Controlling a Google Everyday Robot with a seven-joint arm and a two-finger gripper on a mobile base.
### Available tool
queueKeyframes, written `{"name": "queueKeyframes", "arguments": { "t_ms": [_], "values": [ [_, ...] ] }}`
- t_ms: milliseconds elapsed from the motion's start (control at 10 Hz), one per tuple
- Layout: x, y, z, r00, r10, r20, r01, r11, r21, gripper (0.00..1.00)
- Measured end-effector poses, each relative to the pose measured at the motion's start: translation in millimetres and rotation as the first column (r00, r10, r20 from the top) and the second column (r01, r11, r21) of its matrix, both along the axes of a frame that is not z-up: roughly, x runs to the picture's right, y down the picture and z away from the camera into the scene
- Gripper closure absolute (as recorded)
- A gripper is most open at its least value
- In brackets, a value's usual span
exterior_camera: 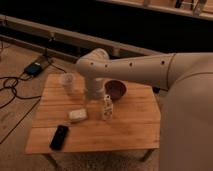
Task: Knock the bottle over
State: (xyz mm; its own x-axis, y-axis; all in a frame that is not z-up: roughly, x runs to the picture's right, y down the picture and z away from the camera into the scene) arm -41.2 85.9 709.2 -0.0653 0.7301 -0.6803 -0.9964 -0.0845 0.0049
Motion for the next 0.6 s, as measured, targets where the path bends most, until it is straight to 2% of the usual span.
{"name": "queueKeyframes", "arguments": {
  "t_ms": [300,600],
  "values": [
    [28,-10,1.0,0.999,0.027,-0.021,-0.027,0.9996,0.006,0.35],
    [50,-22,15.5,0.999,0.022,-0.024,-0.021,0.9991,0.037,0.35]
  ]
}}
